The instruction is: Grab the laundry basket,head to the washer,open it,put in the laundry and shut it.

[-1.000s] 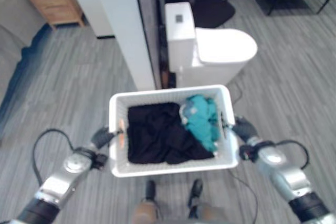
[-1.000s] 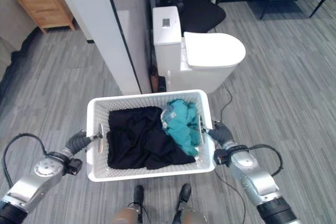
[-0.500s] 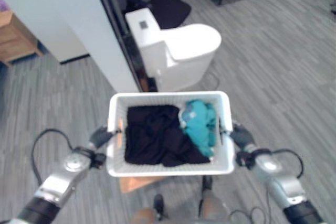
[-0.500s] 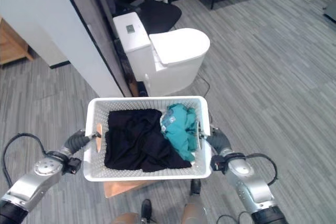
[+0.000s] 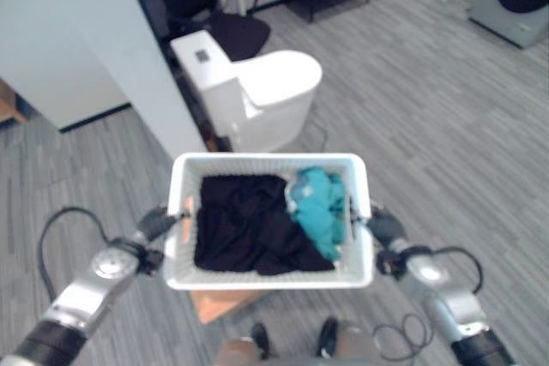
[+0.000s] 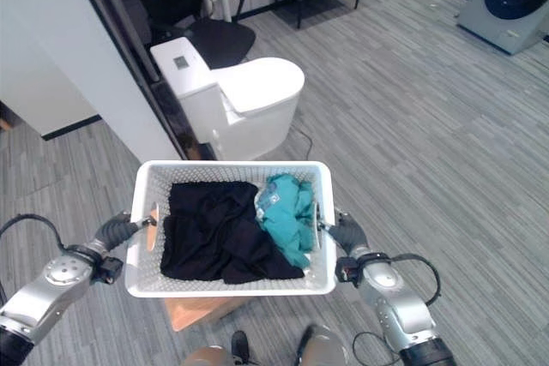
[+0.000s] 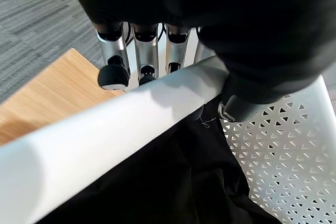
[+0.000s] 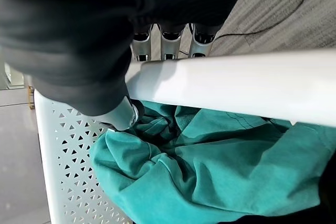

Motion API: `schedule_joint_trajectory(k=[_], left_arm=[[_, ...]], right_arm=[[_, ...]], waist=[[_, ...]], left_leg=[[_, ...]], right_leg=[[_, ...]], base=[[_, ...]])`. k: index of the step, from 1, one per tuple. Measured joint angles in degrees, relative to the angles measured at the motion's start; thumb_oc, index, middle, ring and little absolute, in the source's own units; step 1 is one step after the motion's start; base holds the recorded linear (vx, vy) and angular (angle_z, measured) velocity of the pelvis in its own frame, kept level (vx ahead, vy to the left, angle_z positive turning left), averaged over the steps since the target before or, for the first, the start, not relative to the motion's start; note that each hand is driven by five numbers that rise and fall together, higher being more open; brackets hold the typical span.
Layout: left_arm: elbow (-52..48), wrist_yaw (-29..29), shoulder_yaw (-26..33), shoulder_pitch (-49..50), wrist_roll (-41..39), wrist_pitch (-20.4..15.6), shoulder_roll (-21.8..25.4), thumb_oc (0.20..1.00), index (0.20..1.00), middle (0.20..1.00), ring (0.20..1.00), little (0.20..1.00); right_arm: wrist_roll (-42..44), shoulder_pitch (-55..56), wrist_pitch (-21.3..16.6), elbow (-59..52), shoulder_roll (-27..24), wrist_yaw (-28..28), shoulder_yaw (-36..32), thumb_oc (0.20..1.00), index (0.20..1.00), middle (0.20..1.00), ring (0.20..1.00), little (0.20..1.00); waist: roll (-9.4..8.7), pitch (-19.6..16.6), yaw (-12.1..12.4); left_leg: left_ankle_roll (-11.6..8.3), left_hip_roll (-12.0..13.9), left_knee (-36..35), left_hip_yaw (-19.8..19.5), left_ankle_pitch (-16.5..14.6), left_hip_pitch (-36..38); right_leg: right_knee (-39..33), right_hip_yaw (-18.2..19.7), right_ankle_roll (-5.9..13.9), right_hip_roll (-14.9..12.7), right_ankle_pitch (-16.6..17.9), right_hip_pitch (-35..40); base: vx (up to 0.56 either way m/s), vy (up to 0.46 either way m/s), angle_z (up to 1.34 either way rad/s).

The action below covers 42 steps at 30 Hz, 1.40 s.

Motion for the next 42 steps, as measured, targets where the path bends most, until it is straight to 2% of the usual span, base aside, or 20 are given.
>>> schedule_joint_trajectory(k=[1,3,4,5,6,7,11,14,19,25,26,28,30,32,33,34,35,36,37,42], left_arm=[[0.0,0.0,0.1,0.0,0.0,0.0,-0.1,0.2,0.2,0.2,0.2,0.2],[0.0,0.0,0.0,0.0,0.0,0.3,-0.5,0.2,0.2,0.2,0.2,0.2],[0.0,0.0,0.2,0.0,0.1,0.4,-0.5,0.2,0.2,0.2,0.2,0.2],[0.0,-0.1,0.0,-0.2,0.1,0.4,-0.7,0.2,0.2,0.2,0.2,0.2],[-0.1,-0.1,0.0,-0.3,0.1,0.4,-1.3,0.2,0.2,0.2,0.2,0.2],[0.3,0.0,0.2,-0.4,0.1,0.4,-1.7,0.2,0.2,0.2,0.2,0.2],[1.4,0.3,0.0,-1.7,0.4,0.4,-3.1,0.2,0.2,0.2,0.2,0.2],[1.5,0.4,-0.1,-1.6,0.5,0.4,-3.2,0.2,0.2,0.2,0.2,0.2],[3.3,0.6,-1.2,-1.6,0.5,0.4,-5.7,0.2,0.2,0.2,0.2,0.2],[5.1,1.2,-3.0,-1.9,0.4,0.4,-8.2,0.2,0.2,0.2,0.2,0.2],[5.6,1.2,-3.5,-2.4,0.4,0.3,-8.7,0.2,0.2,0.2,0.2,0.2],[5.8,1.4,-3.9,-2.6,0.4,0.3,-9.3,0.2,0.2,0.2,0.2,0.2],[6.6,1.5,-4.7,-3.2,0.4,0.2,-9.5,0.2,0.2,0.2,0.2,0.2],[7.2,1.5,-5.6,-4.0,0.5,0.1,-9.7,0.2,0.2,0.2,0.2,0.2],[7.2,1.5,-5.6,-4.0,0.5,0.1,-9.7,0.2,0.2,0.2,0.2,0.2],[7.2,1.6,-5.5,-4.0,0.5,0.1,-9.6,0.2,0.2,0.2,0.2,0.2],[7.1,1.6,-5.2,-4.1,0.6,0.1,-9.4,0.2,0.2,0.2,0.2,0.2],[7.1,1.6,-4.8,-4.2,0.7,0.1,-9.4,0.2,0.2,0.2,0.2,0.2],[7.1,1.7,-4.5,-4.2,0.8,0.1,-9.2,0.2,0.2,0.2,0.2,0.2],[7.1,1.8,-4.3,-5.6,1.4,0.0,-9.0,0.2,0.2,0.2,0.2,0.2]], right_arm=[[0.0,0.0,0.0,0.2,0.1,0.0,0.0,0.2,0.2,0.2,0.2,0.2],[-0.1,-0.9,0.2,1.7,0.4,0.0,0.2,0.2,0.2,0.2,0.2,0.2],[-0.1,-0.9,0.2,2.0,0.8,0.0,0.2,0.2,0.2,0.2,0.2,0.2],[-0.1,-1.1,0.0,2.0,0.4,0.0,0.0,0.2,0.2,0.2,0.2,0.2],[-0.1,-1.4,0.0,2.0,-0.3,0.0,-0.2,0.2,0.2,0.2,0.2,0.2],[-0.1,-2.1,0.0,2.7,0.1,0.2,-0.2,0.2,0.2,0.2,0.2,0.2],[-0.3,-1.3,-0.5,3.1,0.3,0.2,-0.4,0.2,0.2,0.2,0.2,0.2],[-0.3,-1.3,-0.7,3.2,0.3,0.2,-0.3,0.2,0.2,0.2,0.2,0.2],[-0.2,-0.2,-0.9,3.2,-1.4,0.2,-0.3,0.2,0.2,0.2,0.2,0.2],[-0.2,0.8,-1.3,3.2,-3.0,0.1,-0.5,0.2,0.2,0.2,0.2,0.2],[-0.1,1.0,-1.3,3.2,-3.2,-0.1,-0.6,0.2,0.2,0.2,0.2,0.2],[-0.1,1.2,-1.4,3.2,-3.5,-0.4,-0.9,0.2,0.2,0.2,0.2,0.2],[0.0,1.5,-1.6,3.2,-3.7,-0.5,-1.0,0.2,0.2,0.2,0.2,0.2],[0.0,1.8,-1.6,3.2,-3.8,-0.7,-1.3,0.2,0.2,0.2,0.2,0.2],[0.1,1.8,-1.6,3.2,-3.8,-0.7,-1.4,0.2,0.2,0.2,0.2,0.2],[0.1,1.8,-1.6,3.2,-3.7,-0.7,-1.3,0.2,0.2,0.2,0.2,0.2],[0.1,1.8,-1.6,3.2,-3.3,-0.7,-1.3,0.2,0.2,0.2,0.2,0.2],[0.1,1.8,-1.6,3.2,-2.8,-0.7,-1.3,0.2,0.2,0.2,0.2,0.2],[0.1,1.7,-1.6,3.2,-2.1,-0.8,-1.4,0.2,0.2,0.2,0.2,0.2],[0.1,1.6,-1.8,3.2,-0.9,-0.8,-2.3,0.2,0.2,0.2,0.2,0.2]], waist=[[-0.16,-0.1,0.1],[-0.09,-0.2,1.2],[-1.28,-0.5,1.4],[-1.56,-0.7,1.5],[-0.72,-1.1,1.7],[-0.11,-1.2,2.7],[-0.88,-1.6,1.7],[-0.59,-1.7,1.8],[0.7,-2.5,1.4],[0.86,-2.5,0.1],[0.69,-2.4,0.1],[0.32,-1.6,0.0],[-0.26,-1.1,-0.1],[-0.87,-0.7,-0.7],[-0.45,-0.7,-0.8],[0.52,-1.1,-0.9],[1.79,-0.7,-1.0],[1.87,-0.6,-1.0],[1.55,-0.4,-0.7],[2.5,0.0,-1.2]], left_leg=[[-0.05,-0.3,0.0,0.3,0.0,0.0],[-0.61,0.2,2.7,0.6,0.4,-1.2],[0.05,0.0,6.2,0.0,-1.0,-4.4],[0.72,-1.7,0.8,-2.6,-0.2,-4.9],[1.33,-1.9,-4.1,-3.3,2.6,-4.5],[-1.47,-0.6,-4.3,-2.9,7.1,-4.4],[-1.34,0.2,-3.5,-2.1,7.0,-5.1],[-2.46,1.1,-3.6,-1.2,7.7,-5.2],[-5.41,5.7,-3.6,-2.4,9.5,-5.2],[-4.34,9.2,-4.4,-4.1,12.2,-5.0],[-5.13,9.2,-4.2,-5.4,13.6,-5.1],[-5.89,8.3,-3.2,-7.5,15.0,-5.2],[-6.25,5.2,-2.6,-8.5,14.4,-5.3],[-5.99,-2.0,-2.5,-9.4,13.4,-6.3],[-5.45,-4.0,-4.2,-10.1,13.2,-6.0],[-3.9,-4.8,-6.1,-10.0,13.5,-5.0],[-2.01,-3.9,-8.5,-10.1,12.3,-3.2],[-1.55,-3.8,-8.6,-11.0,11.7,-3.0],[-1.6,-3.9,-8.2,-12.4,11.4,-3.0],[-1.59,-5.0,-9.3,-12.3,9.3,1.1]], right_leg=[[-2.6,0.5,0.57,-0.1,0.0,1.4],[-9.3,1.0,-1.25,2.5,0.7,4.0],[-11.8,2.2,-2.15,2.4,1.3,4.1],[-13.7,3.7,-2.12,2.6,1.3,4.0],[-15.1,4.5,-1.99,3.8,1.5,3.9],[-15.7,5.9,-1.88,5.0,1.5,3.4],[-13.1,7.4,-1.4,4.6,-0.2,2.0],[-10.7,6.9,-1.42,4.9,-1.1,0.5],[-12.0,5.7,-4.65,9.9,-1.4,0.8],[-16.8,4.8,-7.51,14.7,0.1,3.1],[-17.1,5.0,-7.76,14.8,0.1,3.2],[-18.5,5.4,-8.85,14.5,0.8,4.3],[-20.0,5.9,-9.11,13.3,1.3,5.1],[-22.7,6.8,-8.06,11.4,3.0,5.4],[-23.7,7.3,-7.87,11.5,4.0,5.3],[-25.2,7.8,-7.46,12.5,4.9,5.4],[-27.3,8.0,-7.58,14.1,5.9,6.7],[-28.2,8.4,-7.27,14.4,6.0,7.1],[-28.7,9.2,-7.25,14.3,6.7,7.2],[-31.3,9.7,-5.49,13.3,7.3,11.6]], base=[[-0.14,-0.169,-0.44],[-0.14,-0.192,-0.62],[-0.15,-0.236,-0.6],[-0.15,-0.237,-0.54],[-0.19,-0.296,-0.76],[-0.17,-0.294,-0.71],[-0.13,-0.25,-0.17],[-0.15,-0.339,-0.18],[-0.14,-0.31,-0.04],[-0.15,-0.195,-0.05],[-0.09,-0.023,-0.05],[-0.08,-0.008,-0.07],[0.0,0.044,-0.02],[0.07,0.093,-0.01],[0.08,0.059,-0.2],[0.14,0.093,-0.3],[0.1,0.065,-0.25],[0.18,0.108,-0.29],[0.09,0.044,-0.3],[0.16,0.07,-0.1]])
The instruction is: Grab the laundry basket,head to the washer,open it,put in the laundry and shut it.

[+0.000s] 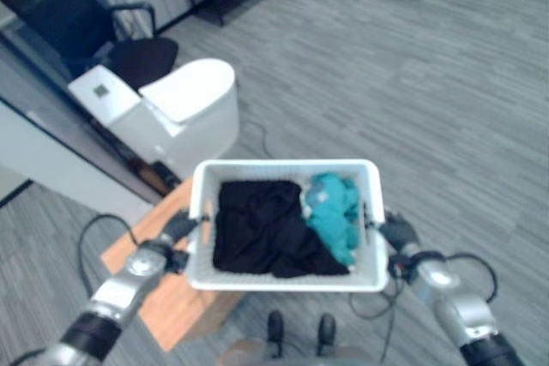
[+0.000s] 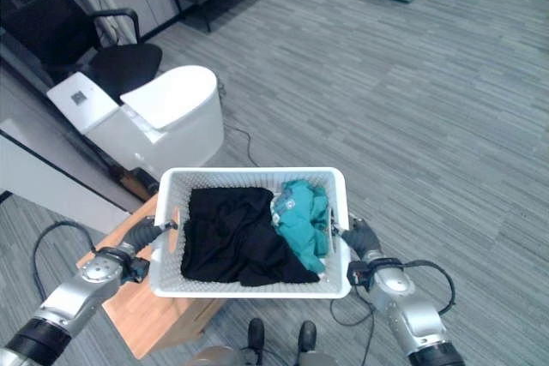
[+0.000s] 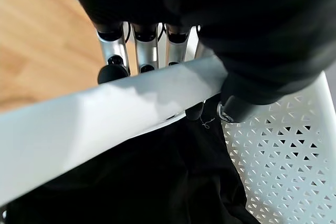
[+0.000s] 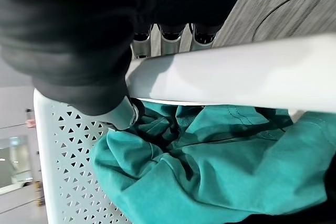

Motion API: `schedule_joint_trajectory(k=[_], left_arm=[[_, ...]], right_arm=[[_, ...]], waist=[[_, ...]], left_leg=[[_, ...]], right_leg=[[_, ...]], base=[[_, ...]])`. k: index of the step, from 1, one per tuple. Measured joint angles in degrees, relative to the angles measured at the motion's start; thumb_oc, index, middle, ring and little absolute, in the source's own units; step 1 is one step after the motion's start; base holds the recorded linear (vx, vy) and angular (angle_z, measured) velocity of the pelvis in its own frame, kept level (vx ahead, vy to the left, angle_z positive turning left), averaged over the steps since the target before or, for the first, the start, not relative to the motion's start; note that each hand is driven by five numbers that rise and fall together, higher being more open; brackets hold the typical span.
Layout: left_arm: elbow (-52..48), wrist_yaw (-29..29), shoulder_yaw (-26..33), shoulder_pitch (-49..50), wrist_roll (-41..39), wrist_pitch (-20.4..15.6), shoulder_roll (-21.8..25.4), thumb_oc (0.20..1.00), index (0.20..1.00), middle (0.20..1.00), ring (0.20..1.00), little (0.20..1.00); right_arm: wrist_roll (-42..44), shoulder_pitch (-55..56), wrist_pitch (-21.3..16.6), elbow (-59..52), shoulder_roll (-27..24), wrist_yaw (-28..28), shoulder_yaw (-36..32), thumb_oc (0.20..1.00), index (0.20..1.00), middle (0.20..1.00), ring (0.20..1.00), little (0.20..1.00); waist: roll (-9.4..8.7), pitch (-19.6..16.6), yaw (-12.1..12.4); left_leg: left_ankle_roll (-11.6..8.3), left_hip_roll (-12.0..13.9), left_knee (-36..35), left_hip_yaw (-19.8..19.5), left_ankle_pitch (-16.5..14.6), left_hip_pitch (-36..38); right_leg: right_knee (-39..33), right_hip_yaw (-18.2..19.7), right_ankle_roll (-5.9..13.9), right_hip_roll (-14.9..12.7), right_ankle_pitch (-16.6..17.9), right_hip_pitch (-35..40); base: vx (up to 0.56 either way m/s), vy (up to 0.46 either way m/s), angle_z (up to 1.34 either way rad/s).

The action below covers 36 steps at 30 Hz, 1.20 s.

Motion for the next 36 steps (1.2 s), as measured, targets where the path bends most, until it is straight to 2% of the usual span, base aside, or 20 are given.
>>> schedule_joint_trajectory(k=[2,8,11,14,17,20,21,22,23,25,26,27,28,30,31,33,34,35,36], left_arm=[[0.0,0.0,0.1,-1.4,0.0,0.0,0.5,0.2,0.2,0.2,0.2,0.2],[-0.2,0.1,0.3,-2.2,0.0,0.0,1.6,0.2,0.2,0.2,0.2,0.2],[-0.2,0.1,0.6,-2.2,0.0,0.0,1.7,0.2,0.2,0.2,0.2,0.2],[-0.2,0.0,0.6,-2.1,0.0,0.0,1.9,0.2,0.2,0.2,0.2,0.2],[-0.2,0.0,1.5,-2.1,0.0,0.0,2.1,0.2,0.2,0.2,0.2,0.2],[-0.2,0.0,1.5,-2.1,0.0,0.0,2.0,0.2,0.2,0.2,0.2,0.2],[-0.1,0.0,1.6,-2.1,0.0,-0.1,1.7,0.2,0.2,0.2,0.2,0.2],[-0.2,-0.1,3.3,-0.6,0.0,-0.7,0.7,0.2,0.2,0.2,0.2,0.2],[-0.3,-0.2,2.9,-0.1,0.0,-0.7,1.2,0.2,0.2,0.2,0.2,0.2],[-0.4,-0.7,3.0,1.0,0.0,-0.7,2.5,0.2,0.2,0.2,0.2,0.2],[-0.5,-0.9,3.3,2.0,0.0,-0.9,3.0,0.2,0.2,0.2,0.2,0.2],[-0.5,-0.9,3.4,2.6,0.0,-0.9,3.5,0.2,0.2,0.2,0.2,0.2],[-0.4,-0.9,3.4,2.6,0.0,-0.9,3.7,0.2,0.2,0.2,0.2,0.2],[0.0,-1.3,3.3,3.0,0.0,-1.4,3.1,0.2,0.2,0.2,0.2,0.2],[0.1,-1.4,3.1,3.1,0.1,-1.4,1.8,0.2,0.2,0.2,0.2,0.2],[0.1,-1.5,3.3,3.5,1.0,-1.5,-0.4,0.2,0.2,0.2,0.2,0.2],[0.2,-1.5,3.5,3.6,1.0,-1.5,-1.6,0.2,0.2,0.2,0.2,0.2],[0.6,-1.5,3.7,3.5,1.0,-1.4,-2.4,0.2,0.2,0.2,0.2,0.2],[0.6,-1.4,3.9,3.3,1.0,-1.6,-3.0,0.2,0.2,0.2,0.2,0.2]], right_arm=[[0.0,-0.4,-0.1,0.0,0.8,0.0,-0.7,0.2,0.2,0.2,0.2,0.2],[0.0,-1.2,-0.3,0.0,1.6,0.0,-0.7,0.2,0.2,0.2,0.2,0.2],[0.0,-1.3,-0.3,0.0,1.8,0.0,-0.7,0.2,0.2,0.2,0.2,0.2],[-0.1,-1.4,-0.3,0.0,2.0,0.0,-0.8,0.2,0.2,0.2,0.2,0.2],[-0.1,-1.4,-0.3,0.0,3.1,0.0,-0.7,0.2,0.2,0.2,0.2,0.2],[-0.1,-1.3,-0.3,0.0,3.0,0.0,-0.7,0.2,0.2,0.2,0.2,0.2],[-0.1,-0.9,-0.3,0.3,3.1,0.1,-0.9,0.2,0.2,0.2,0.2,0.2],[-0.2,-3.4,-0.3,1.4,3.7,0.7,-2.0,0.2,0.2,0.2,0.2,0.2],[-0.2,-3.3,0.1,1.5,3.8,0.5,-1.9,0.2,0.2,0.2,0.2,0.2],[-0.2,-2.2,0.3,1.4,4.1,0.5,-0.1,0.2,0.2,0.2,0.2,0.2],[-0.2,-0.9,0.3,1.1,5.0,0.5,0.6,0.2,0.2,0.2,0.2,0.2],[-0.2,0.1,0.3,1.1,5.9,0.5,0.5,0.2,0.2,0.2,0.2,0.2],[-0.2,0.2,0.4,1.2,6.4,0.5,0.5,0.2,0.2,0.2,0.2,0.2],[-0.2,1.6,0.3,1.5,7.7,0.5,-0.4,0.2,0.2,0.2,0.2,0.2],[-0.2,1.6,0.2,1.8,6.8,0.5,-0.6,0.2,0.2,0.2,0.2,0.2],[-0.2,1.6,0.1,1.8,5.0,0.5,-0.7,0.2,0.2,0.2,0.2,0.2],[-0.2,1.4,0.0,1.8,4.1,0.5,-0.8,0.2,0.2,0.2,0.2,0.2],[-0.2,1.2,0.1,1.8,3.8,0.5,-0.8,0.2,0.2,0.2,0.2,0.2],[-0.2,0.9,-0.3,1.7,3.2,0.5,-0.9,0.2,0.2,0.2,0.2,0.2]], waist=[[0.47,0.0,0.1],[0.32,-0.1,0.4],[0.27,-0.1,0.3],[0.04,-0.2,0.3],[-0.97,-0.7,0.3],[-0.97,-0.7,0.0],[0.17,-0.1,-0.5],[1.62,0.5,0.7],[2.1,0.5,1.1],[0.57,-0.1,1.0],[-0.64,-0.7,0.9],[-1.64,-1.3,0.4],[-1.98,-1.2,0.3],[-2.83,-1.7,-0.9],[-1.36,-1.5,-1.2],[1.56,-1.2,-1.7],[2.88,-1.0,-1.5],[3.8,-0.7,-1.7],[3.57,-0.4,-2.3]], left_leg=[[0.26,0.5,-0.5,0.2,-1.5,1.1],[1.11,0.1,-0.8,1.7,-2.1,1.5],[1.44,0.2,-0.7,1.9,-2.3,1.6],[2.05,0.3,-0.3,3.5,-2.8,1.8],[2.62,-0.4,-0.2,5.5,-3.2,2.2],[2.65,-0.5,0.1,5.5,-3.2,2.3],[2.28,0.7,0.0,5.9,-3.3,2.6],[1.77,2.5,0.3,9.8,-3.5,2.2],[1.9,3.1,1.5,10.9,-4.5,1.8],[1.69,2.0,1.2,12.0,-5.6,3.0],[0.95,1.6,1.2,12.3,-6.8,4.0],[0.4,1.3,1.7,12.5,-7.2,4.1],[0.09,1.4,2.0,12.5,-7.7,4.2],[-2.17,1.6,3.5,10.3,-9.7,4.2],[-3.0,2.7,4.1,9.3,-10.3,4.5],[-4.44,5.4,3.5,7.8,-10.1,5.4],[-4.66,7.6,3.3,6.9,-9.9,6.4],[-5.42,9.1,3.7,4.9,-9.6,6.9],[-5.52,10.7,5.7,2.9,-8.9,6.4]], right_leg=[[0.0,-0.2,0.26,0.4,-0.2,0.7],[0.4,0.8,0.89,0.0,-0.1,0.3],[6.6,1.6,1.39,-0.3,-2.4,-2.9],[14.2,2.1,3.07,-1.2,-5.0,-7.1],[17.4,0.3,3.05,-2.9,-7.7,-8.5],[17.7,0.5,2.6,-2.9,-7.6,-8.5],[19.9,0.5,5.32,-2.8,-8.1,-10.2],[31.9,-4.1,10.63,-5.1,-9.9,-17.4],[30.5,-5.1,9.37,-7.9,-10.2,-20.7],[23.6,-4.7,7.99,-11.6,-7.7,-21.2],[18.0,-3.7,8.11,-13.6,-5.5,-21.7],[13.8,-2.1,9.1,-14.1,-3.8,-21.1],[11.6,-1.3,9.16,-14.2,-3.2,-20.7],[6.8,3.1,7.91,-14.6,-0.2,-18.1],[6.5,2.5,7.86,-13.3,2.4,-17.4],[7.5,1.5,8.16,-11.1,4.2,-16.6],[7.7,0.8,7.65,-8.9,5.1,-15.6],[7.3,-0.4,7.51,-7.7,4.9,-14.1],[6.8,-1.7,6.79,-6.5,4.3,-12.4]], base=[[0.09,0.045,-0.04],[0.04,0.035,-0.12],[0.02,0.028,-0.17],[0.02,-0.001,-0.22],[0.0,-0.001,-0.3],[0.03,-0.046,-0.08],[0.19,-0.271,-0.56],[0.25,-0.354,-0.85],[0.17,-0.216,-0.89],[0.14,-0.158,-0.44],[0.22,-0.204,-0.29],[0.36,-0.3,-0.21],[0.4,-0.309,-0.01],[0.41,-0.334,0.26],[0.26,-0.215,0.29],[0.31,-0.284,0.12],[0.4,-0.427,0.05],[0.34,-0.462,0.14],[0.29,-0.437,0.28]])
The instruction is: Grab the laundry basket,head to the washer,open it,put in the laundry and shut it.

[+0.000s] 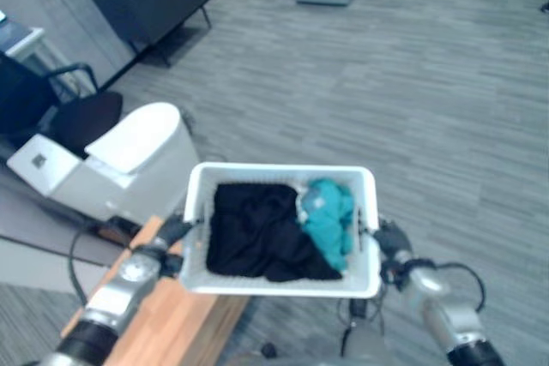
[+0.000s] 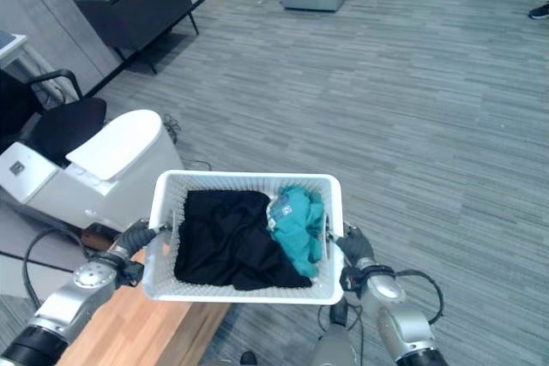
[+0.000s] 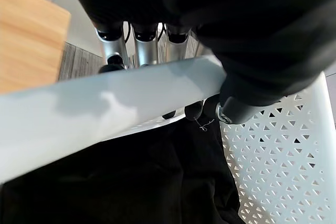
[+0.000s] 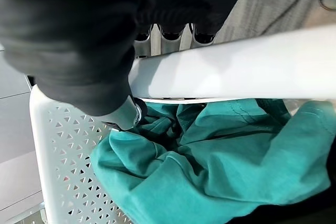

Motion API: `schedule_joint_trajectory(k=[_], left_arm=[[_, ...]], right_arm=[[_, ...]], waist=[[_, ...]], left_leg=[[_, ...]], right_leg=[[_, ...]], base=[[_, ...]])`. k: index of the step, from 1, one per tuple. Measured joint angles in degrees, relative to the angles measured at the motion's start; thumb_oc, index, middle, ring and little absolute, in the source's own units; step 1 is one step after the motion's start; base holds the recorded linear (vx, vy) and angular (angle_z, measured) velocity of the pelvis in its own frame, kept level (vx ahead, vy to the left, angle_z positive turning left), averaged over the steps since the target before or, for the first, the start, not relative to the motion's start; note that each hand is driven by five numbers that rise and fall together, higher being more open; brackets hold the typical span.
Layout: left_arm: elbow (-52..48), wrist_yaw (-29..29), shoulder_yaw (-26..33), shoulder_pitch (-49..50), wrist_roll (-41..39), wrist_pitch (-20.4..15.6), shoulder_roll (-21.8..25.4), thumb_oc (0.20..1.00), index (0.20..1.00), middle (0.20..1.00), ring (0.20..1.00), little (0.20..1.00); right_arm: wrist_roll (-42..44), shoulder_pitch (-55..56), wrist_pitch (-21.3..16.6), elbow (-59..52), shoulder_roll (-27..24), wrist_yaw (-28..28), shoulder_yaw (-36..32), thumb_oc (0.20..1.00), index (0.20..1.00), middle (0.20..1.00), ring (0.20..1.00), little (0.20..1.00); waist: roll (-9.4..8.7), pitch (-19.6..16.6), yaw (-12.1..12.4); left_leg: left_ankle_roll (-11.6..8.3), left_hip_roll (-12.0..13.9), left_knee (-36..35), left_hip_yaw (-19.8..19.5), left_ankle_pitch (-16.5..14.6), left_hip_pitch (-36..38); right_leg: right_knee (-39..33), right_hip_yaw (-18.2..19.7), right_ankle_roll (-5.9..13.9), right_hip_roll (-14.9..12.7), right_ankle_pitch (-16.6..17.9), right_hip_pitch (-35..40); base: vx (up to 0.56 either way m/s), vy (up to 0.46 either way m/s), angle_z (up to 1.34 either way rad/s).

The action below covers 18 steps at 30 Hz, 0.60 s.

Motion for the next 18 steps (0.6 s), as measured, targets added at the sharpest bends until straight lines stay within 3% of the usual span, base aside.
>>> schedule_joint_trajectory(k=[2,3,4,5,9,14,15,16,17,18], left_arm=[[0.0,0.0,0.3,0.0,0.0,-0.3,0.1,0.2,0.2,0.2,0.2,0.2],[0.0,0.1,0.4,-0.2,-0.1,-0.6,-0.1,0.2,0.2,0.2,0.2,0.2],[0.0,0.1,0.4,-0.5,-0.1,-0.8,0.1,0.2,0.2,0.2,0.2,0.2],[-0.1,0.3,0.5,-1.1,-0.2,-1.0,0.2,0.2,0.2,0.2,0.2,0.2],[-0.2,1.2,0.5,-2.3,-0.3,-1.0,0.8,0.2,0.2,0.2,0.2,0.2],[-0.2,1.3,1.3,-2.4,-0.7,-1.0,2.5,0.2,0.2,0.2,0.2,0.2],[-0.2,1.3,1.6,-2.6,-1.2,-1.0,2.9,0.2,0.2,0.2,0.2,0.2],[-0.2,1.7,1.6,-2.4,-1.2,-1.0,2.9,0.2,0.2,0.2,0.2,0.2],[-0.3,1.8,1.9,-2.3,-1.3,-1.1,3.1,0.2,0.2,0.2,0.2,0.2],[-1.0,1.6,2.4,-2.1,-2.0,-1.2,4.0,0.2,0.2,0.2,0.2,0.2]], right_arm=[[0.0,-0.9,-0.4,-0.1,-0.4,0.0,0.2,0.2,0.2,0.2,0.2,0.2],[0.0,-1.7,-1.0,-0.1,-0.6,0.0,0.1,0.2,0.2,0.2,0.2,0.2],[0.0,-1.8,-1.3,-0.1,-0.6,0.0,0.1,0.2,0.2,0.2,0.2,0.2],[0.0,-2.2,-1.6,-0.7,-1.0,0.0,-0.1,0.2,0.2,0.2,0.2,0.2],[0.0,-4.5,-1.5,-0.5,-1.5,0.0,0.3,0.2,0.2,0.2,0.2,0.2],[0.0,-6.6,-1.2,-0.1,-1.8,0.0,1.5,0.2,0.2,0.2,0.2,0.2],[0.0,-7.9,-1.2,1.9,-0.8,0.0,1.8,0.2,0.2,0.2,0.2,0.2],[0.0,-7.3,-1.1,1.8,0.0,-0.2,1.9,0.2,0.2,0.2,0.2,0.2],[0.0,-7.4,-1.3,1.3,-0.8,-0.2,2.2,0.2,0.2,0.2,0.2,0.2],[0.1,-7.7,-1.5,2.4,0.0,-0.3,2.2,0.2,0.2,0.2,0.2,0.2]], waist=[[-0.73,0.3,-1.0],[-1.06,0.4,-1.4],[-1.62,0.2,-1.9],[-1.82,0.4,-2.1],[-1.71,0.9,-1.6],[-1.88,0.7,-0.1],[-2.4,0.8,0.5],[-2.63,0.6,1.7],[-2.12,0.0,1.4],[-2.98,-0.4,1.7]], left_leg=[[-0.37,1.5,2.1,-3.1,0.1,-0.7],[-0.71,3.5,3.0,-4.5,0.4,-2.0],[-0.83,3.8,3.4,-5.3,0.3,-2.5],[-0.53,4.9,3.3,-6.1,0.6,-3.8],[-0.63,6.9,3.4,-5.6,1.0,-6.0],[-0.65,8.6,4.3,-1.5,2.7,-5.5],[-2.14,9.1,7.6,-1.0,3.7,-6.5],[-1.6,10.1,10.5,-0.2,4.3,-6.6],[-1.44,10.4,11.5,-0.5,6.2,-6.6],[-2.83,10.7,14.8,-2.0,9.7,-7.2]], right_leg=[[2.8,-1.1,-0.48,0.7,-2.0,-0.1],[7.2,-2.9,-2.16,1.6,-5.3,-1.4],[8.7,-4.0,-2.88,1.0,-6.4,-2.5],[11.5,-6.1,-4.97,1.0,-8.4,-3.8],[18.1,-8.5,-7.88,0.9,-12.4,-7.4],[20.3,-9.1,-7.44,2.7,-16.4,-7.9],[19.4,-9.5,-7.18,2.9,-18.0,-6.7],[17.7,-9.5,-8.51,3.5,-16.4,-5.0],[17.7,-10.1,-8.4,4.1,-17.9,-4.5],[15.9,-7.3,-10.73,6.4,-17.7,-2.6]], base=[[0.25,-0.453,0.4],[0.24,-0.454,0.5],[0.26,-0.453,0.65],[0.19,-0.31,0.62],[0.16,-0.27,0.38],[0.17,-0.233,-0.06],[0.18,-0.161,-0.47],[0.24,-0.229,-0.4],[0.4,-0.501,-0.45],[0.22,-0.341,-0.27]])
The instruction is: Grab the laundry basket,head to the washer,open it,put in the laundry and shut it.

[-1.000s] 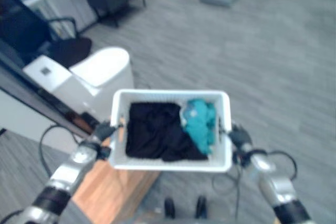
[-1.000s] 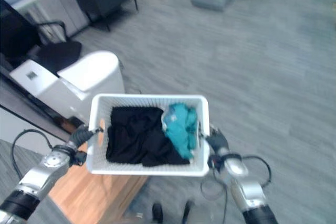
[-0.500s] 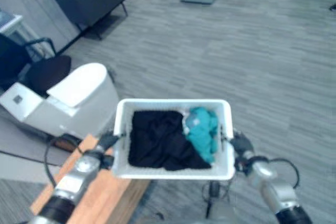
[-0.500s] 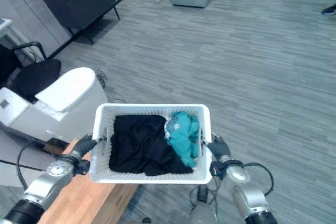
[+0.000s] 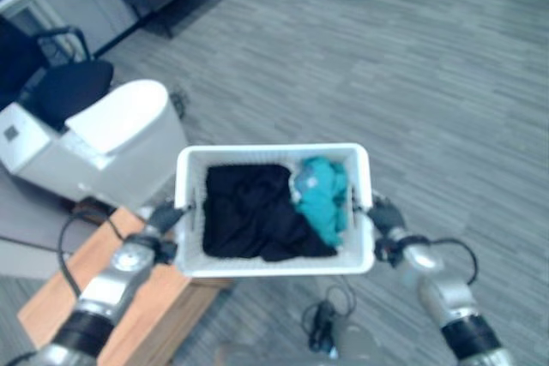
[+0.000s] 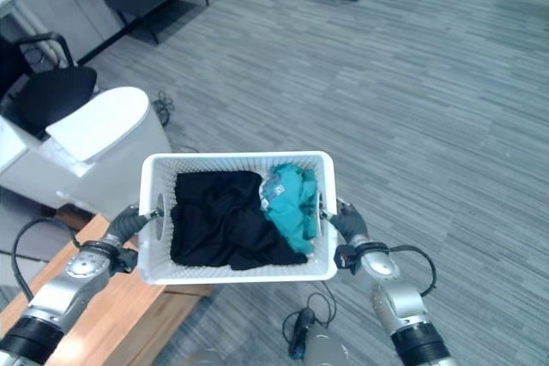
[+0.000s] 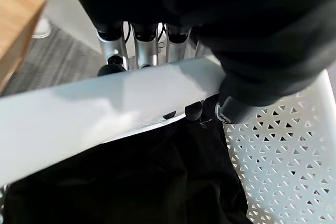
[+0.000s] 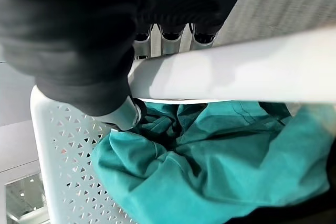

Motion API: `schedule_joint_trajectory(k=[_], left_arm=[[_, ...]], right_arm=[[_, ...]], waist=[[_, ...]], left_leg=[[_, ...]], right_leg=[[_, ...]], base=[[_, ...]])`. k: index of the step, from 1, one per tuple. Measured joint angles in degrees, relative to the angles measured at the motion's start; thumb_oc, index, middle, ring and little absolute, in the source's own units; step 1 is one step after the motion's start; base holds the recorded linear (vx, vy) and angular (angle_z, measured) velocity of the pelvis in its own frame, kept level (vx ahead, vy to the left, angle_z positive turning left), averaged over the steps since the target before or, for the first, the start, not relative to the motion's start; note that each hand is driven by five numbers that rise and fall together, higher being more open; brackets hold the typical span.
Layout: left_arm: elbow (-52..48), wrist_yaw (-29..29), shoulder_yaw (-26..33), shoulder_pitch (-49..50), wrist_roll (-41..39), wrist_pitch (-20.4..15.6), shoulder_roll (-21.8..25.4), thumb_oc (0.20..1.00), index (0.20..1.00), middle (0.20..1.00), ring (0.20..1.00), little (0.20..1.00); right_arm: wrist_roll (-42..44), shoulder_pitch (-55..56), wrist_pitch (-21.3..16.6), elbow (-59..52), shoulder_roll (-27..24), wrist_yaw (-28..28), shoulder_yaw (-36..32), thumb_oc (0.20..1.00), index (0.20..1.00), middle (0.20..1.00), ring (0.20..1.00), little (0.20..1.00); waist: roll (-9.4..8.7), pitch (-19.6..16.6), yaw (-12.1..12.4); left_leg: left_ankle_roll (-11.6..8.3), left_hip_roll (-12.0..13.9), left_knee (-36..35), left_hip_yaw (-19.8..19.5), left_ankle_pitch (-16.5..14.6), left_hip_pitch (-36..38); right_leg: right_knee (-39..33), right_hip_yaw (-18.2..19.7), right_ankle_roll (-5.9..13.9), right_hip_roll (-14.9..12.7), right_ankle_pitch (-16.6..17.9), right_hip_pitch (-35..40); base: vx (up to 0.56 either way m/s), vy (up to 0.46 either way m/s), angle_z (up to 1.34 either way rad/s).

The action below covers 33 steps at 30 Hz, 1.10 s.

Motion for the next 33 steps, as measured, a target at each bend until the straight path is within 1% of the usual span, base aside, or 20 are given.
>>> schedule_joint_trajectory(k=[2,4,6,8,10,11,14,15,17,19,20,22,23,24,25,28,29,30,31,33], left_arm=[[-0.1,0.3,-0.3,0.4,-0.5,-0.1,2.5,0.2,0.2,0.2,0.2,0.2],[-0.6,-0.1,-0.3,0.4,-1.0,-0.3,2.9,0.2,0.2,0.2,0.2,0.2],[-1.5,0.1,0.1,1.5,-1.4,-1.0,2.3,0.2,0.2,0.2,0.2,0.2],[-1.6,0.2,0.4,2.6,-1.5,-1.1,2.6,0.2,0.2,0.2,0.2,0.2],[-1.7,0.2,1.5,3.9,-1.5,-1.6,2.7,0.2,0.2,0.2,0.2,0.2],[-1.7,0.2,1.6,4.2,-1.5,-1.7,2.9,0.2,0.2,0.2,0.2,0.2],[-1.3,-0.1,2.0,4.6,-1.5,-1.8,2.5,0.2,0.2,0.2,0.2,0.2],[-0.9,-0.4,2.4,4.7,-1.4,-1.8,2.1,0.2,0.2,0.2,0.2,0.2],[-0.9,-0.5,2.4,5.2,-1.4,-1.8,2.1,0.2,0.2,0.2,0.2,0.2],[-0.3,-0.5,3.3,5.9,-1.4,-1.8,2.0,0.2,0.2,0.2,0.2,0.2],[-0.5,-0.8,4.3,7.0,-1.5,-1.9,2.6,0.2,0.2,0.2,0.2,0.2],[-0.5,-1.0,5.0,7.4,-1.5,-2.0,2.2,0.2,0.2,0.2,0.2,0.2],[-1.1,-1.4,5.1,8.3,-1.5,-2.2,2.2,0.2,0.2,0.2,0.2,0.2],[-1.2,-1.6,5.2,8.2,-1.5,-2.2,2.3,0.2,0.2,0.2,0.2,0.2],[-1.3,-1.6,5.6,7.4,-1.4,-2.3,1.6,0.2,0.2,0.2,0.2,0.2],[-1.5,-1.5,5.6,6.9,-1.4,-2.3,1.1,0.2,0.2,0.2,0.2,0.2],[-1.5,-1.5,5.6,6.7,-1.4,-2.3,0.8,0.2,0.2,0.2,0.2,0.2],[-1.5,-1.6,5.5,7.5,-1.4,-2.4,0.8,0.2,0.2,0.2,0.2,0.2],[-1.7,-1.8,5.5,6.8,-1.4,-2.6,1.6,0.2,0.2,0.2,0.2,0.2],[-1.6,-1.5,7.1,7.0,-1.4,-3.2,1.1,0.2,0.2,0.2,0.2,0.2]], right_arm=[[0.0,2.4,-0.4,-0.6,3.1,-0.4,0.8,0.2,0.2,0.2,0.2,0.2],[0.0,3.0,-0.4,-1.9,2.5,-0.7,0.9,0.2,0.2,0.2,0.2,0.2],[0.1,2.4,-0.4,-2.9,1.9,-0.8,0.1,0.2,0.2,0.2,0.2,0.2],[0.0,2.7,-0.3,-2.8,2.1,-0.8,0.9,0.2,0.2,0.2,0.2,0.2],[0.1,3.3,-0.4,-2.8,2.0,-0.8,1.9,0.2,0.2,0.2,0.2,0.2],[0.1,3.2,-0.5,-2.8,2.5,-0.8,2.3,0.2,0.2,0.2,0.2,0.2],[0.1,3.1,-0.4,-2.0,2.7,-0.8,2.5,0.2,0.2,0.2,0.2,0.2],[0.1,2.2,-0.4,-1.3,3.0,-0.8,2.4,0.2,0.2,0.2,0.2,0.2],[0.1,2.3,-0.3,-1.3,3.1,-0.7,2.3,0.2,0.2,0.2,0.2,0.2],[0.1,2.3,0.0,-1.2,3.8,-0.7,2.9,0.2,0.2,0.2,0.2,0.2],[0.0,2.4,0.1,-1.1,4.3,-0.6,3.4,0.2,0.2,0.2,0.2,0.2],[0.0,2.6,0.3,-1.1,5.3,-0.3,2.7,0.2,0.2,0.2,0.2,0.2],[0.0,2.2,0.3,-1.1,5.2,0.1,2.8,0.2,0.2,0.2,0.2,0.2],[-0.1,2.5,0.3,-1.2,5.4,0.1,2.8,0.2,0.2,0.2,0.2,0.2],[0.0,3.0,0.3,-1.2,5.3,0.1,2.5,0.2,0.2,0.2,0.2,0.2],[-0.1,3.0,0.0,-1.8,5.1,0.1,2.1,0.2,0.2,0.2,0.2,0.2],[-0.1,3.1,-0.1,-1.9,4.7,0.1,1.9,0.2,0.2,0.2,0.2,0.2],[-0.1,3.0,0.0,-2.2,3.6,0.2,1.5,0.2,0.2,0.2,0.2,0.2],[-0.2,5.2,0.2,-5.7,4.0,0.2,1.8,0.2,0.2,0.2,0.2,0.2],[-0.2,6.0,0.2,-5.6,5.4,0.2,2.2,0.2,0.2,0.2,0.2,0.2]], waist=[[-4.02,-1.6,1.9],[-4.78,-1.4,1.5],[-5.97,-0.3,2.6],[-5.48,0.4,4.3],[-4.9,0.7,5.0],[-4.47,1.2,6.6],[-4.44,1.4,7.5],[-4.88,1.9,9.0],[-4.79,2.5,9.5],[-4.62,2.8,10.6],[-4.12,3.2,11.1],[-5.93,3.5,11.4],[-5.94,3.7,12.3],[-6.24,3.6,11.7],[-7.04,3.6,11.4],[-7.95,3.2,11.4],[-7.88,3.1,11.5],[-7.16,3.0,11.4],[-6.84,2.7,10.5],[-8.82,1.8,10.3]], left_leg=[[3.27,-0.8,13.9,-4.8,7.6,-8.4],[2.77,-4.1,17.0,-8.1,6.2,-12.7],[2.5,-14.3,16.3,-9.8,-4.6,-18.7],[3.48,-18.4,8.5,-5.7,-5.4,-20.5],[3.76,-21.7,0.0,-4.9,-5.0,-21.3],[5.29,-23.0,-3.0,-4.7,-3.7,-23.6],[6.3,-25.0,-10.7,-5.4,-3.1,-25.2],[7.68,-26.2,-12.4,-5.3,-2.2,-25.8],[9.83,-26.7,-13.1,-4.7,-1.0,-25.9],[11.49,-25.6,-13.6,-3.4,-2.2,-23.0],[13.97,-24.0,-14.7,-3.2,-2.1,-19.4],[15.54,-24.0,-12.7,-2.0,0.1,-17.6],[15.76,-24.1,-8.1,1.1,-0.1,-18.8],[15.78,-24.2,-5.8,2.3,-0.1,-19.4],[16.25,-24.3,-2.8,5.1,-1.1,-19.4],[17.38,-25.8,1.2,5.3,-4.9,-19.7],[18.37,-27.1,0.6,3.7,-5.6,-18.6],[18.98,-27.7,1.4,3.6,-8.4,-17.9],[15.67,-27.8,7.0,5.5,-10.0,-19.4],[17.03,-28.1,16.4,7.7,-13.6,-23.7]], right_leg=[[-7.0,1.2,-3.73,1.3,3.4,4.8],[-8.8,1.4,-4.52,1.6,2.7,6.8],[-12.9,3.4,-2.59,1.1,3.9,9.9],[-15.5,4.4,0.13,2.8,4.0,14.1],[-17.1,5.1,2.15,5.0,2.7,17.5],[-17.3,6.4,3.11,7.1,1.3,18.8],[-18.5,7.8,4.45,9.1,0.9,20.8],[-18.3,10.1,5.97,9.7,-0.3,21.5],[-18.3,11.1,6.1,10.5,-0.4,23.9],[-16.2,13.8,6.07,11.8,-0.9,26.2],[-13.3,14.3,5.95,13.3,-1.5,28.3],[-8.3,13.7,4.75,10.1,-4.8,27.9],[-8.8,14.1,4.99,7.1,-2.8,28.8],[-8.9,15.1,4.93,7.0,-2.7,30.1],[-7.9,13.7,4.58,5.9,-2.7,30.8],[-5.1,11.6,5.56,4.0,-0.6,30.7],[-3.8,11.8,6.47,2.2,-3.1,30.0],[-5.1,12.3,10.0,1.8,-1.7,30.0],[-0.9,12.7,10.13,0.8,1.6,29.4],[8.2,13.0,9.87,-1.0,1.4,27.6]], base=[[0.21,-0.266,-0.26],[0.25,-0.136,0.18],[0.3,-0.07,-0.1],[0.3,-0.037,-0.45],[0.47,-0.064,-0.48],[0.41,-0.052,-0.55],[0.36,-0.003,-0.52],[0.3,0.031,-0.56],[0.6,0.105,-0.57],[0.4,0.101,-0.69],[0.55,0.186,-0.49],[0.83,0.286,-0.56],[0.49,0.166,-0.49],[0.45,0.168,-0.19],[0.59,0.242,0.18],[0.57,0.235,0.24],[0.95,0.415,0.19],[1.18,0.518,0.48],[0.48,0.22,0.77],[0.49,0.193,0.43]])
